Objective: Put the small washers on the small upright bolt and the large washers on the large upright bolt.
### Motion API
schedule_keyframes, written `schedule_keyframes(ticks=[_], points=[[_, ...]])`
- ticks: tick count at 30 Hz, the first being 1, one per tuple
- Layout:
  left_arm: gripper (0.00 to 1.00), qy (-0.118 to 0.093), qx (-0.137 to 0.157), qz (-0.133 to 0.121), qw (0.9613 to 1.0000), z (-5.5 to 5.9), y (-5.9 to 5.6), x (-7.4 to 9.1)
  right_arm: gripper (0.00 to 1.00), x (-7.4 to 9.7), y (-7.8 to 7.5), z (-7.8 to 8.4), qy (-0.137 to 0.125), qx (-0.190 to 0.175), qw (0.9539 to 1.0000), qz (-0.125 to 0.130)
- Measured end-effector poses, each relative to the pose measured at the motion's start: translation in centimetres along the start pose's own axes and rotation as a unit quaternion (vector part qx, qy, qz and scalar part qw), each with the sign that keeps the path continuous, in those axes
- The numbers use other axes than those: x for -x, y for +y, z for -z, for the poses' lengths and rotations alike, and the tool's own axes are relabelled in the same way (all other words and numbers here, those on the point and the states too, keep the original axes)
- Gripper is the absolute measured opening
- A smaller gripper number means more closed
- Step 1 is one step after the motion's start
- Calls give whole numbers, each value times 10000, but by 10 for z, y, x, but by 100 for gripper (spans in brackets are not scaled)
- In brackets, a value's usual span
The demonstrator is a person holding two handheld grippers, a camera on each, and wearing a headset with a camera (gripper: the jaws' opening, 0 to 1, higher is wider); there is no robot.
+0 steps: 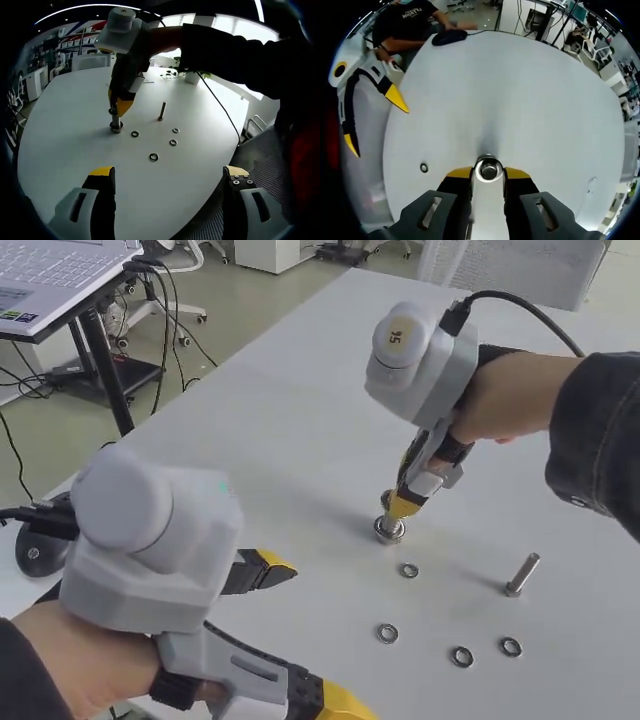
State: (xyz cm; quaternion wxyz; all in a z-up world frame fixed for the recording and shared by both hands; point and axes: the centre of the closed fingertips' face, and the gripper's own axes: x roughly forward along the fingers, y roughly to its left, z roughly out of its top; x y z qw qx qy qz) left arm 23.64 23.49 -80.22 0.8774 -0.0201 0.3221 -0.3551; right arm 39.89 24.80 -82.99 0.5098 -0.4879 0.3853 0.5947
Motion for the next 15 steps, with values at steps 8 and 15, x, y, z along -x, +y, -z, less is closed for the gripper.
schedule_keyframes(ticks=[8, 15], points=[[88, -4, 0, 1, 10000, 0, 1, 0, 24, -10, 1, 2, 88, 21, 10000, -25], [88, -22, 5, 2, 10000, -1, 2, 0, 24, -18, 2, 4, 176, 20, 9998, -49]])
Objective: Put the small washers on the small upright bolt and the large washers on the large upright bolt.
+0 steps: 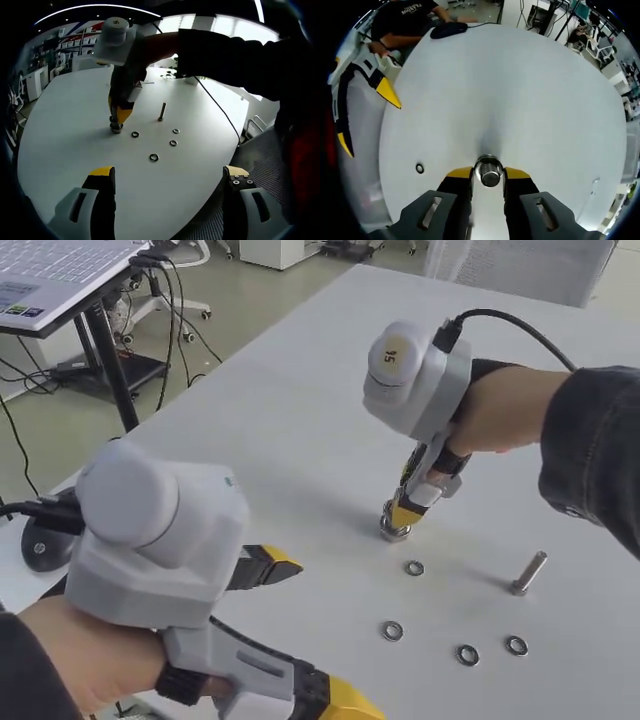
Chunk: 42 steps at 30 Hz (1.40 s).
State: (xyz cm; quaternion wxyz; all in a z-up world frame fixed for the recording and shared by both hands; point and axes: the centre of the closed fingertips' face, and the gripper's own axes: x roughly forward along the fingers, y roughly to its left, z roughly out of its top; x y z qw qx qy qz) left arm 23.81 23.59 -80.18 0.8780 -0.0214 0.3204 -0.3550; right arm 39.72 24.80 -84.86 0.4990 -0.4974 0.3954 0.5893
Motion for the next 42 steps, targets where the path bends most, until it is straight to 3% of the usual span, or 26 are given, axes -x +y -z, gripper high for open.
schedule_keyframes(ticks=[22, 42], points=[[89, -36, 16, 3, 10000, -1, 1, 0, 24, -15, -2, 2, 37, -15, 10000, -52], [89, -43, -19, 11, 10000, -1, 0, 0, 26, 0, -2, 1, -160, -109, 9998, 40]])
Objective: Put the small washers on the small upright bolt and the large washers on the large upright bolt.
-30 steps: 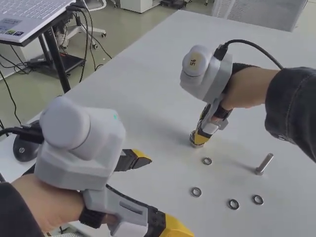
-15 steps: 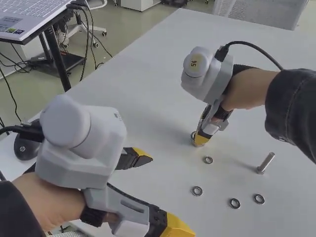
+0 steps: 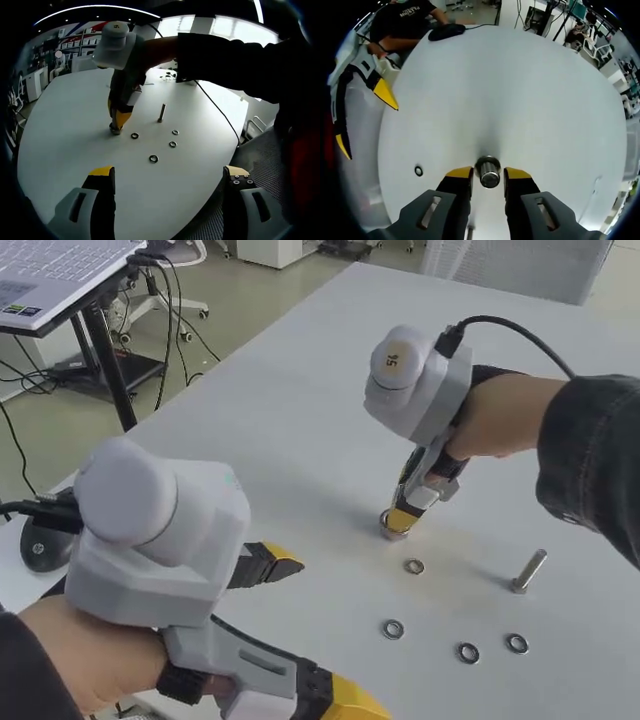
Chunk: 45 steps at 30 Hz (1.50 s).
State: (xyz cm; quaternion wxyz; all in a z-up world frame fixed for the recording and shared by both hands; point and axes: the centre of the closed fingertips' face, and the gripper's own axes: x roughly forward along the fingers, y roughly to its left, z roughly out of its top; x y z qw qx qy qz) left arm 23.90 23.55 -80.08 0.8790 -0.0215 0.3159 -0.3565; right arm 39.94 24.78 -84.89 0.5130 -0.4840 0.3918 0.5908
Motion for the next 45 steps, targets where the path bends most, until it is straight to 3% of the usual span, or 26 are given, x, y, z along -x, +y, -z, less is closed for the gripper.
schedule_keyframes(ticks=[11, 21, 45], points=[[89, 0, -36, 4, 10000, -1, -1, 0, 26, 18, 0, 7, -120, -98, 9998, 159], [89, -28, -90, -34, 10000, -12, -4, -3, 26, 36, 1, 25, -164, -232, 9993, 244], [89, -59, -304, -25, 9995, -35, -3, -10, 26, 42, 7, 53, -280, -566, 9976, 287]])
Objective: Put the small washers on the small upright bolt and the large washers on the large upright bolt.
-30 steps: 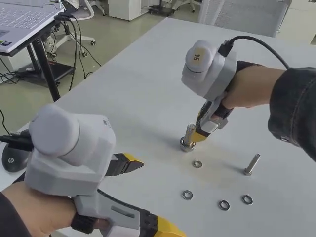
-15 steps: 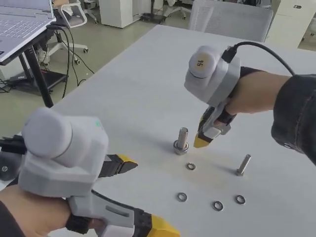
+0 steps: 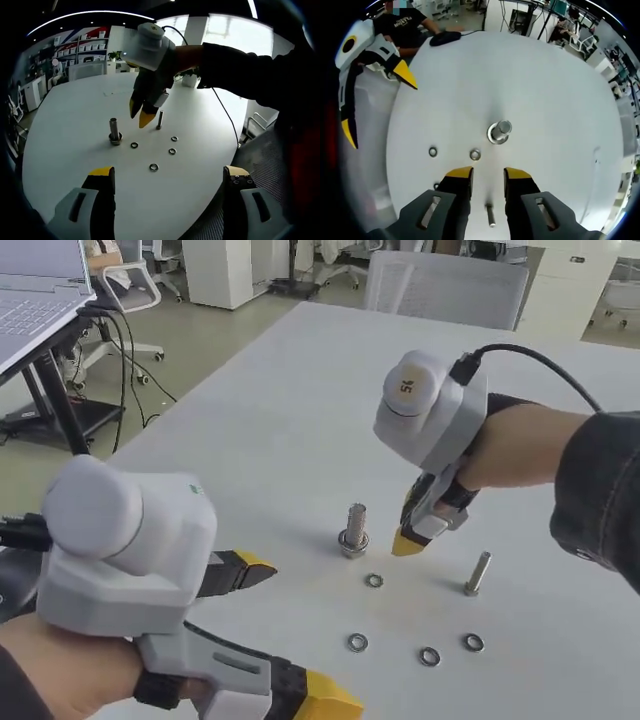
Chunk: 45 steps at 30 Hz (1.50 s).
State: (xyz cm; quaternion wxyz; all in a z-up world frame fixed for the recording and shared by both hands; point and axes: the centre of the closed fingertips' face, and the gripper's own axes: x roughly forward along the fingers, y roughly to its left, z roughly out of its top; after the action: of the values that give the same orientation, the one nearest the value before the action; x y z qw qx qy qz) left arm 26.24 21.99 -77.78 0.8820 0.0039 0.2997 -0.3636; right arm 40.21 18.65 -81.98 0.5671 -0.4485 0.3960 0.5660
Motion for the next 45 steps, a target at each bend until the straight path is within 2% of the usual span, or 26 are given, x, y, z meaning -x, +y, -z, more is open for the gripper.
schedule_keyframes(ticks=[4, 9, 21, 33, 45], points=[[89, -21, -28, -10, 10000, -1, 1, -1, 26, -3, 5, 3, -15, -23, 10000, -20], [89, -74, -46, -39, 10000, -3, 2, -2, 26, -7, 20, 5, -41, -46, 10000, -78], [89, -174, -69, -12, 9998, -4, 3, -3, 25, -25, 24, 0, -100, -40, 9998, -151], [88, -274, -91, 32, 9996, -8, 13, -6, 24, -41, 28, -1, -15, 27, 9998, -219], [88, -271, -40, 69, 9996, -3, 14, -7, 22, -52, 31, -3, -8, 52, 9997, -229]])
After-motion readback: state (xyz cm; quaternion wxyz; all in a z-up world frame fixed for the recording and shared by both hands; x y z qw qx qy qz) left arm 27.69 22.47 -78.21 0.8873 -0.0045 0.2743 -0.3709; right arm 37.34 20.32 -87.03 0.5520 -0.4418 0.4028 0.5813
